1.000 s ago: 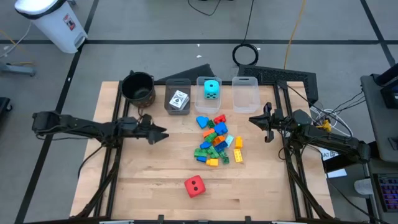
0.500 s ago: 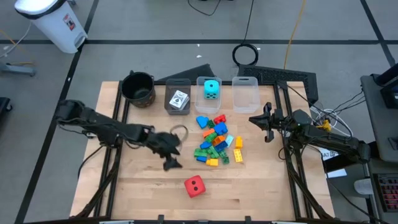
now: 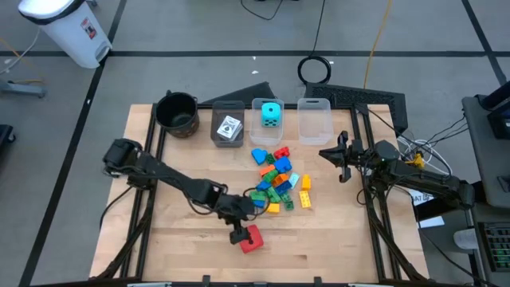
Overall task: Pick & Place Toys
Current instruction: Put the red dice into the left transparent bin
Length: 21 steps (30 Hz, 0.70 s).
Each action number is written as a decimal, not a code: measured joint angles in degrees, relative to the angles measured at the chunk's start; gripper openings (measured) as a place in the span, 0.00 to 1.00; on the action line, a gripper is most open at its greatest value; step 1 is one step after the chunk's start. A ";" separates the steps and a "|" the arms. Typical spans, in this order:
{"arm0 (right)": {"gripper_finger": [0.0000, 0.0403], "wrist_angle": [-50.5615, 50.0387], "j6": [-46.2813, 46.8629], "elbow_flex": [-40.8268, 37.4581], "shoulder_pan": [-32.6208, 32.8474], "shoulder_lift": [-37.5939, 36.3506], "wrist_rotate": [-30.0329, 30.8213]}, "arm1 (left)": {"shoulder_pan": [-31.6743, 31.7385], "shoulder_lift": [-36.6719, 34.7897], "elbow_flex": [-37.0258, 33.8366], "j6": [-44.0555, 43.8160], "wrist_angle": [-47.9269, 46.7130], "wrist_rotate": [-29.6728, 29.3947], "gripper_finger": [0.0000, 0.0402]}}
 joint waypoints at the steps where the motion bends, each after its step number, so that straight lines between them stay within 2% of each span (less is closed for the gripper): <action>1: 0.01 0.03 0.00 0.00 0.01 0.00 0.00 | -0.06 0.79 0.16 -0.95 0.09 0.00 0.98; 6: 0.01 0.01 0.00 0.00 0.00 -0.02 0.00 | 0.00 3.49 0.48 -5.03 0.49 1.82 0.98; 9: 0.01 0.00 0.00 0.00 0.00 0.00 0.00 | 0.00 4.03 0.48 -4.58 0.63 3.52 0.98; 14: 0.01 -0.01 0.00 0.00 0.02 0.00 0.00 | -0.19 4.03 0.48 -4.47 0.61 2.97 0.97; 17: 0.01 -0.01 0.00 0.00 0.00 0.00 0.00 | -0.71 4.03 0.48 -4.01 0.35 2.99 0.89; 21: 0.01 -0.02 0.00 0.00 0.00 0.00 0.00 | -0.83 4.01 0.48 -4.59 -0.05 2.94 0.66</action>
